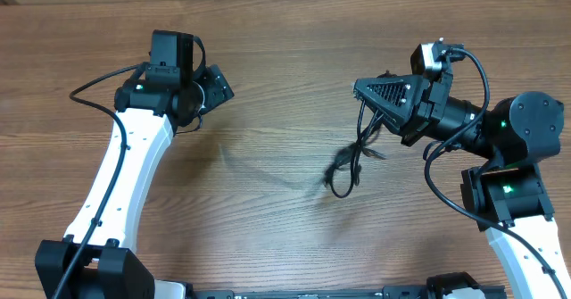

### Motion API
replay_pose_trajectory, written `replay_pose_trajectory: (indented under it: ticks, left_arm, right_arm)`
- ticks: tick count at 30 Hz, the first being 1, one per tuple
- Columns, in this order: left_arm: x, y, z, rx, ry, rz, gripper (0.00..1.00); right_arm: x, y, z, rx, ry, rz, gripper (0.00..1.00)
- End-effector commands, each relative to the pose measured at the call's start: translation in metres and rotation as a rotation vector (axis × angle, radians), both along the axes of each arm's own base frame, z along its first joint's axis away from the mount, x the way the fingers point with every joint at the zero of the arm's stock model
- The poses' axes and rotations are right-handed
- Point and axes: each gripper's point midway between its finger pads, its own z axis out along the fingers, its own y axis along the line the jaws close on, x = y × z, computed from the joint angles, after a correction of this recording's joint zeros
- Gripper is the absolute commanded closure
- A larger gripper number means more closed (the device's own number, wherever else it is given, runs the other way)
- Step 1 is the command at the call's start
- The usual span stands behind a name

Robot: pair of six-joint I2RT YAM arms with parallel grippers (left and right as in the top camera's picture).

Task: Untangle cables

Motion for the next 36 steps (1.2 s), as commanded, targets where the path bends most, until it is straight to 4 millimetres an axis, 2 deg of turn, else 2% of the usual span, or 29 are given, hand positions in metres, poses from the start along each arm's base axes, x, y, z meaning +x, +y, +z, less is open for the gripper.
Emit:
replay_pose_trajectory:
  ticks: [1, 3, 4, 6, 8, 9, 11, 15, 20, 22, 26, 29, 31, 33, 36]
  left_arm:
    - [0.000, 0.000, -0.003, -0.028, 0.018, 0.009, 0.21]
    - [0.000, -0.010, -0.001, -0.047, 0.005, -0.073, 0.18]
    - [0.000, -0.030, 0.006, -0.076, -0.043, -0.249, 0.10]
    - [-0.003, -0.054, 0.017, -0.121, -0.119, -0.464, 0.02]
    - [-0.021, -0.093, 0.040, -0.236, -0.266, -0.805, 0.00]
    - [-0.032, -0.107, 0.050, -0.302, -0.321, -0.920, 0.00]
    - [-0.048, -0.118, 0.059, -0.369, -0.363, -1.027, 0.00]
    - [-0.061, -0.122, 0.054, -0.353, -0.363, -1.105, 0.00]
    - [-0.085, -0.150, 0.053, -0.339, -0.403, -1.280, 0.00]
    - [-0.099, -0.170, 0.052, -0.315, -0.433, -1.388, 0.00]
    - [-0.103, -0.186, 0.037, -0.168, -0.423, -1.461, 0.00]
    - [-0.096, -0.192, 0.029, -0.083, -0.382, -1.414, 0.00]
    - [-0.085, -0.190, 0.024, -0.023, -0.347, -1.335, 0.00]
    - [-0.065, -0.177, 0.017, 0.069, -0.295, -1.178, 0.00]
    - [-0.052, -0.166, 0.014, 0.121, -0.264, -1.063, 0.00]
  right_arm:
    - [-0.006, 0.000, 0.019, 0.010, -0.055, -0.002, 0.96]
    - [-0.006, 0.000, 0.018, 0.007, -0.060, -0.004, 0.96]
    - [-0.004, 0.000, 0.017, 0.002, -0.065, -0.006, 0.96]
    - [-0.001, 0.001, 0.014, -0.002, -0.064, -0.007, 0.96]
    - [0.005, 0.002, 0.009, -0.005, -0.044, -0.007, 0.96]
    - [0.010, 0.002, 0.005, -0.007, -0.031, -0.010, 0.96]
    - [0.017, 0.003, -0.002, -0.011, -0.009, -0.011, 0.96]
    - [0.031, 0.005, -0.016, -0.018, 0.037, -0.010, 0.96]
    - [0.042, 0.006, -0.025, -0.019, 0.063, -0.014, 0.96]
    - [0.045, 0.005, -0.025, -0.017, 0.063, -0.028, 0.96]
    - [0.044, 0.005, -0.023, -0.014, 0.054, -0.028, 0.96]
    - [0.044, 0.005, -0.023, -0.014, 0.055, -0.027, 0.96]
    - [0.044, 0.005, -0.022, -0.012, 0.057, -0.026, 0.96]
    - [0.042, 0.006, -0.019, -0.004, 0.050, -0.014, 0.96]
    - [0.038, 0.007, -0.010, 0.011, 0.018, 0.005, 0.96]
